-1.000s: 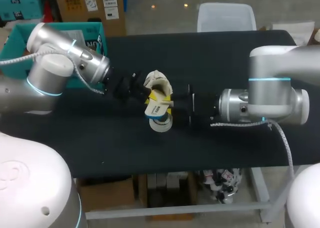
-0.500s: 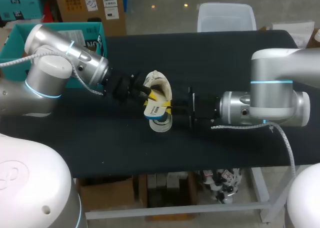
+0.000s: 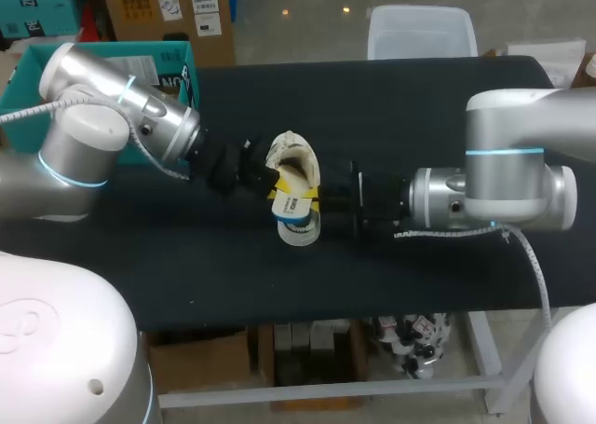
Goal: Open the shoe tongue, take the insole out of the shoe, put the insole back into the shoe, and pack the shoe into the shoebox
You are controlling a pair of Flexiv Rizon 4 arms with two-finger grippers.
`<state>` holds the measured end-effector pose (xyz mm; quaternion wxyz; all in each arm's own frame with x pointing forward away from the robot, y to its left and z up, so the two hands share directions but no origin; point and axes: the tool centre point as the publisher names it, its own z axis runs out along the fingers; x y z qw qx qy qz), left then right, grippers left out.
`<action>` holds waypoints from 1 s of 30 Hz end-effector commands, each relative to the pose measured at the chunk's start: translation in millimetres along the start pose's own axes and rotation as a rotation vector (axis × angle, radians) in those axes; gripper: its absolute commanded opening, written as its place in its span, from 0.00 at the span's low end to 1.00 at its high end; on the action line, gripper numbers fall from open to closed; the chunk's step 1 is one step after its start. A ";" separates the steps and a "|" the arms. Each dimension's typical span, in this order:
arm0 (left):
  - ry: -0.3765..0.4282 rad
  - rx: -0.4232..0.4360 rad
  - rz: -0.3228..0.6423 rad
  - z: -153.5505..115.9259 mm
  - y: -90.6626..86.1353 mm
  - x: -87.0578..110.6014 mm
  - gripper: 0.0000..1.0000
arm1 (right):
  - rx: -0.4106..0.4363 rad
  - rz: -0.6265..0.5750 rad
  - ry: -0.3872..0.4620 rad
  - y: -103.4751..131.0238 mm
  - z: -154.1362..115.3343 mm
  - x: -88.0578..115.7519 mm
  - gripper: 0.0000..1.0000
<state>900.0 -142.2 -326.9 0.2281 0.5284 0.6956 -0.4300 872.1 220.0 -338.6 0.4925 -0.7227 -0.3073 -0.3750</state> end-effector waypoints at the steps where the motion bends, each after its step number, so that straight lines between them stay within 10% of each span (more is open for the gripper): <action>1: 0.014 0.000 0.013 3.3 0.4 -1.0 0.00 | 0.011 -0.009 -0.028 4.2 2.1 4.6 0.00; 30: 0.050 -0.049 0.008 18.5 40.4 1.5 0.00 | -0.005 -0.011 -0.119 33.5 20.1 6.7 0.00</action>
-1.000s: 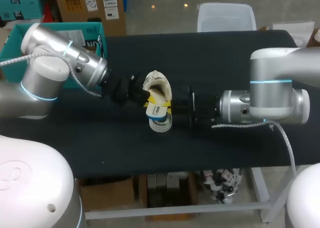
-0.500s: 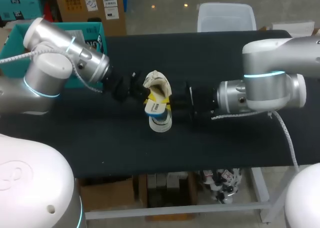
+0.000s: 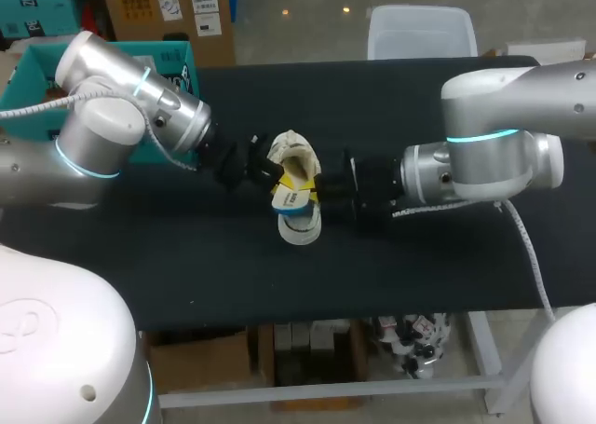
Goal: Open the shoe tongue, take the insole out of the shoe, put the insole back into the shoe, and pack the shoe into the shoebox
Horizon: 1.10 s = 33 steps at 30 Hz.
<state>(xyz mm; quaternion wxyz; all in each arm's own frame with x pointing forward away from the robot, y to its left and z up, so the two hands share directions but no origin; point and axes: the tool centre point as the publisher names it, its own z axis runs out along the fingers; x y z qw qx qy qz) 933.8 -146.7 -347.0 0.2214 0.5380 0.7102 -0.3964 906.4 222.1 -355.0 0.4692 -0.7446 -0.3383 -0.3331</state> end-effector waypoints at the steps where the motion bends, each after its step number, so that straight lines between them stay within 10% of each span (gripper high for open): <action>1: -0.013 -0.002 -0.001 8.0 1.6 -0.4 0.00 | 0.000 -0.008 0.008 -4.0 4.3 3.4 0.00; 3: -0.018 -0.002 -0.004 6.9 1.7 -0.3 0.00 | -0.009 -0.012 0.016 -7.1 1.9 3.9 0.00; 4: -0.019 -0.004 -0.005 6.4 1.7 -0.2 0.00 | -0.014 -0.014 0.020 -9.4 0.3 3.9 0.23; 5: -0.021 -0.005 -0.006 5.6 1.6 -0.2 0.00 | -0.021 -0.018 0.027 -12.7 -2.2 3.6 0.67; 7: -0.025 -0.005 -0.007 4.5 1.0 -0.3 0.00 | -0.033 -0.023 0.034 -17.7 -6.4 2.5 0.78; 13: -0.035 -0.008 -0.009 1.2 -1.3 0.1 0.00 | -0.049 -0.026 0.052 -29.0 -16.6 -4.1 0.37; 22: -0.045 -0.015 -0.012 -1.6 -4.3 0.5 0.00 | -0.038 -0.023 0.061 -32.4 -16.3 -9.5 0.12; 33: -0.046 -0.017 -0.014 -1.0 -6.1 0.8 0.00 | -0.004 -0.030 0.067 -33.0 -10.3 -7.6 0.28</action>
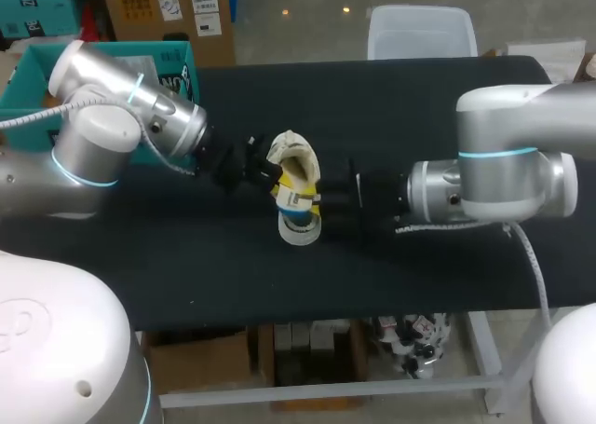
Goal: Open the shoe tongue, take the insole out of the shoe, put the insole back into the shoe, and pack the shoe into the shoebox
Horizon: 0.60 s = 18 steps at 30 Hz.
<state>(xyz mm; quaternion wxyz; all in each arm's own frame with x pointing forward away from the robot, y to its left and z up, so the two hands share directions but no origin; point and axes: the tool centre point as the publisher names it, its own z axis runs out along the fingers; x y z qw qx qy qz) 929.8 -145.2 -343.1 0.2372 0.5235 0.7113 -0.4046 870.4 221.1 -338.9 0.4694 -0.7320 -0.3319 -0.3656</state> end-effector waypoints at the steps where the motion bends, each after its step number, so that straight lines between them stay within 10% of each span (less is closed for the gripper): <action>1: -0.004 -0.004 -0.001 2.0 -1.3 1.7 0.00 | 0.010 0.001 0.004 3.6 2.5 -1.0 0.26; 4: -0.004 -0.007 -0.003 2.5 -1.0 1.9 0.00 | 0.027 0.000 0.016 3.5 3.4 -0.7 0.02; 10: 0.006 -0.013 -0.010 2.6 -2.5 2.5 0.00 | 0.031 -0.001 0.022 4.3 4.2 -0.1 0.00; 14: 0.004 -0.007 -0.004 -3.9 -12.0 -0.1 0.45 | 0.029 0.000 0.022 5.2 4.5 -0.9 0.00; 16: 0.003 -0.003 0.002 -5.9 -17.7 -0.9 0.39 | 0.027 -0.001 0.022 5.2 4.5 -1.0 0.00; 18: 0.002 0.004 0.013 -6.4 -22.5 -1.4 0.03 | 0.026 -0.001 0.021 5.2 4.4 -1.0 0.00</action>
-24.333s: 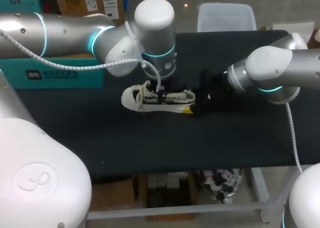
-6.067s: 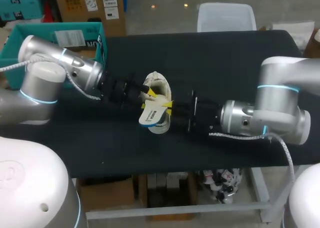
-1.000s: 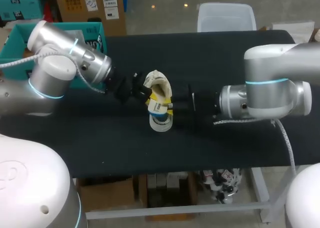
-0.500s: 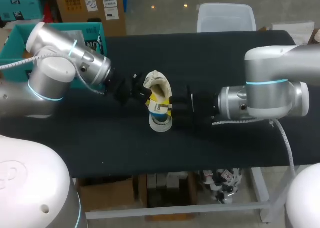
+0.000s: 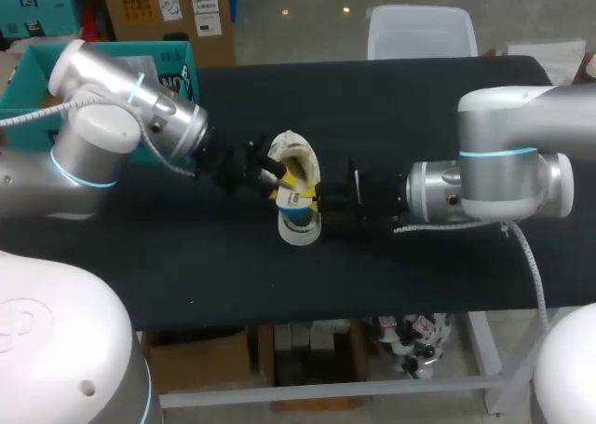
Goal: Open the shoe tongue, take the insole out of the shoe, put the insole back into the shoe, and pack the shoe into the shoebox
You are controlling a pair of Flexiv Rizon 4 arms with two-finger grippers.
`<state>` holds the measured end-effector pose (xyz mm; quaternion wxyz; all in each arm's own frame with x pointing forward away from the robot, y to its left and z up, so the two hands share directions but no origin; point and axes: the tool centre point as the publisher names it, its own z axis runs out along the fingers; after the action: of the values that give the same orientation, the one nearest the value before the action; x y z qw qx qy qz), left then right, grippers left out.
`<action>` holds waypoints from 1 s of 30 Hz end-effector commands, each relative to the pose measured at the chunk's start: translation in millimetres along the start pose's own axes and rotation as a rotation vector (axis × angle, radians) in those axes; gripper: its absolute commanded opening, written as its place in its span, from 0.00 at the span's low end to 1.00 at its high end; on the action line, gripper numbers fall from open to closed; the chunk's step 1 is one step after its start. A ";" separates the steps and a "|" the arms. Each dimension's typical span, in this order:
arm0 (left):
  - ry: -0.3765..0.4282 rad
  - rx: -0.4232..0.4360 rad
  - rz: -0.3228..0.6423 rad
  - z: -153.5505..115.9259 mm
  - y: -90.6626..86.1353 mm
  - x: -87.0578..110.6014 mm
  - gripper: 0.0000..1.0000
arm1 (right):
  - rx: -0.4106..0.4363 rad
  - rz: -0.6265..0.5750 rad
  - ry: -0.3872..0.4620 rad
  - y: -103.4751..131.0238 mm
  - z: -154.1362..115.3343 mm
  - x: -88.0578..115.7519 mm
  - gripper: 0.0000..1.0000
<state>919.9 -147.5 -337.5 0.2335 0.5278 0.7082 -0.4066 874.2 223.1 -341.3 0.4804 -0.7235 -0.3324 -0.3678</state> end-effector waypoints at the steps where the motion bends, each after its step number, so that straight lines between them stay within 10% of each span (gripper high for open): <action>1: -0.003 0.000 0.011 -5.8 -13.1 0.6 0.00 | 0.002 -0.001 0.004 1.7 0.9 -1.2 0.00; 30: 0.039 -0.006 0.064 16.5 17.3 -4.4 0.00 | -0.057 -0.047 -0.097 29.6 15.4 6.8 0.00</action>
<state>932.4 -150.5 -341.9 0.2360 0.5573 0.6963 -0.3858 900.0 221.2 -351.9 0.4362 -0.7433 -0.3599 -0.3575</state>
